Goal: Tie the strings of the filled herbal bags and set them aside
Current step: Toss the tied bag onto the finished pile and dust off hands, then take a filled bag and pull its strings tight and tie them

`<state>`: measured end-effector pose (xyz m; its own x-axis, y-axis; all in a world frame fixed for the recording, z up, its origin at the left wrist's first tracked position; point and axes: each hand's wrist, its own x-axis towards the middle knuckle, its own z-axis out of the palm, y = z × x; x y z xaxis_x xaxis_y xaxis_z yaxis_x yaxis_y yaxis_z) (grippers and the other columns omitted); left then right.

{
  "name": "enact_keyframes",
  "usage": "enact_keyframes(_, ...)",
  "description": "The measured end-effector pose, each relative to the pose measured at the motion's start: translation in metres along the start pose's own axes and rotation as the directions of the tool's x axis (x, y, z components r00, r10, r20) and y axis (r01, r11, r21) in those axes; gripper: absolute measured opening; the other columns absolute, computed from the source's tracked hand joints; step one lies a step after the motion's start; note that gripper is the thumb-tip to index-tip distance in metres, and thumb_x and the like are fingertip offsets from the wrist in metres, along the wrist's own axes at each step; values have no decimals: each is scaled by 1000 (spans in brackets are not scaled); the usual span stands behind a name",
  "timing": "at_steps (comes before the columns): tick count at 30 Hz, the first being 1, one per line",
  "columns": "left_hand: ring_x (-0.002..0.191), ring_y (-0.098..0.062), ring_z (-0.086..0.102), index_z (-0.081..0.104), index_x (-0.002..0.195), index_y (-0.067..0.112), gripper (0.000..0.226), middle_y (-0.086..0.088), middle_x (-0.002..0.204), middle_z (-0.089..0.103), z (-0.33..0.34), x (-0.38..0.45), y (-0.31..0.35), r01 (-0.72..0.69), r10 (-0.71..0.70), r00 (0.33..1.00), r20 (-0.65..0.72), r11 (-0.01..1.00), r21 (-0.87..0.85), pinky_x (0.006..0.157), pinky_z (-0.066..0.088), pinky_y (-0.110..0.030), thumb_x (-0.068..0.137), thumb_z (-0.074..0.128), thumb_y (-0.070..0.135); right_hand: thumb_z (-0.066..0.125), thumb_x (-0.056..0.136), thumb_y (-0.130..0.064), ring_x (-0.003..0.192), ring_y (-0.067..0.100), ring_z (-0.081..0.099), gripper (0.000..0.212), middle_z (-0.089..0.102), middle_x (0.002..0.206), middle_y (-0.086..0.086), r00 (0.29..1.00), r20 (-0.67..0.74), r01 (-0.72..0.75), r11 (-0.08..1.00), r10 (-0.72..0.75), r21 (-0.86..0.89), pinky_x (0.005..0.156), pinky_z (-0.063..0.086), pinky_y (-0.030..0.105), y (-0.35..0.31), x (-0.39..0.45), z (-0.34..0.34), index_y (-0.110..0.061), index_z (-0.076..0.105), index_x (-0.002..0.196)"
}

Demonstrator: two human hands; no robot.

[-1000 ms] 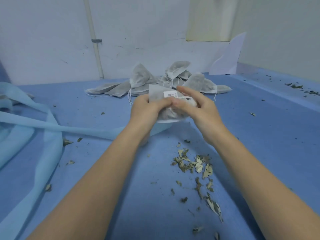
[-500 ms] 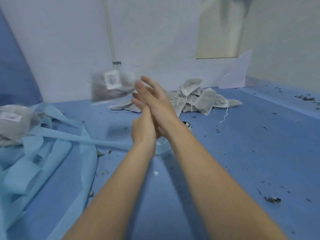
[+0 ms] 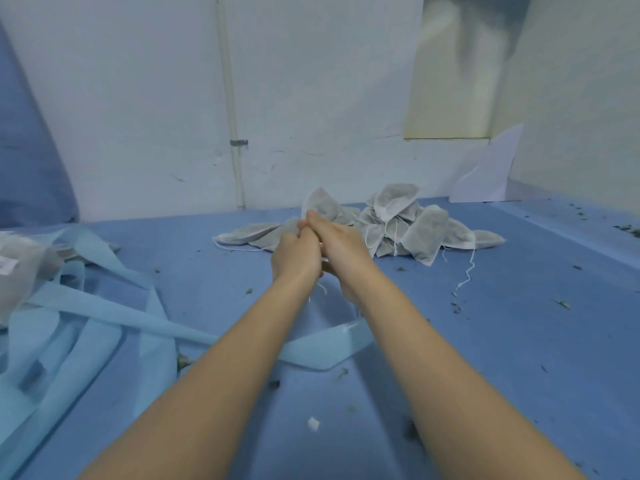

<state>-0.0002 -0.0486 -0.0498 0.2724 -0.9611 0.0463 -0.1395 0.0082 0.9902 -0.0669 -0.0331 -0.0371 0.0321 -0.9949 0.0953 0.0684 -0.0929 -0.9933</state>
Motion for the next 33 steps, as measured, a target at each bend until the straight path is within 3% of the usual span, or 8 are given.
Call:
enact_keyframes(3,83,-34,66,61,94,4,27,-23,103,66,11,36,-1,-2,8,997,-74,997,80,87,53,-45,89,36,14,55,92,-19,66,14,57,17,65,85,4,996,-89,-21,1000,22,18,59,49,21,8,25,-12,-17,66,80)
enact_keyframes(8,106,-37,62,54,119,-7,38,-24,116,63,25,98,-11,5,28,995,-92,941,339,93,47,-40,91,46,17,57,92,-15,56,9,48,15,57,76,-2,990,-139,-34,999,32,-14,56,44,19,15,57,-30,-15,63,78)
enact_keyframes(17,111,-34,57,62,108,-2,35,-19,116,63,34,143,-17,33,47,991,-123,815,578,72,37,-29,91,60,28,58,94,-18,53,5,52,15,55,71,-2,991,-115,-82,988,67,-131,47,47,14,27,71,-50,-8,65,86)
enact_keyframes(20,110,-33,58,60,105,-1,25,-18,115,63,34,141,-14,41,58,987,-152,817,575,74,41,-30,90,58,18,56,93,-18,65,10,52,33,50,78,4,991,-126,-67,973,40,-219,66,55,29,32,71,-52,11,59,110)
enact_keyframes(23,102,-32,61,61,89,1,15,-17,108,66,33,128,-6,46,28,988,-149,881,470,68,41,-29,84,59,15,53,91,-17,73,18,51,33,52,82,5,984,-177,-59,947,2,-314,92,50,51,33,68,-49,10,59,108)
enact_keyframes(27,97,-30,64,70,96,3,26,-14,98,70,27,95,10,-13,59,989,-136,947,321,75,50,-29,76,68,20,53,92,-25,93,28,65,21,64,82,-1,982,-186,-33,936,-35,-351,95,49,47,30,56,-46,-15,66,80)
enact_keyframes(30,90,-26,65,74,87,5,21,-11,91,72,21,59,25,-99,128,988,-90,958,270,82,54,-35,76,73,22,53,94,-35,96,34,65,38,70,92,15,985,-167,-4,953,-49,-303,95,49,51,25,42,-43,1,65,94)
enact_keyframes(33,87,-23,65,73,78,13,11,-8,88,72,17,24,34,-181,203,978,-49,939,293,79,53,-31,78,71,23,56,93,-40,76,24,61,41,66,80,12,989,-141,26,986,-50,-163,92,51,45,17,26,-44,-1,66,83)
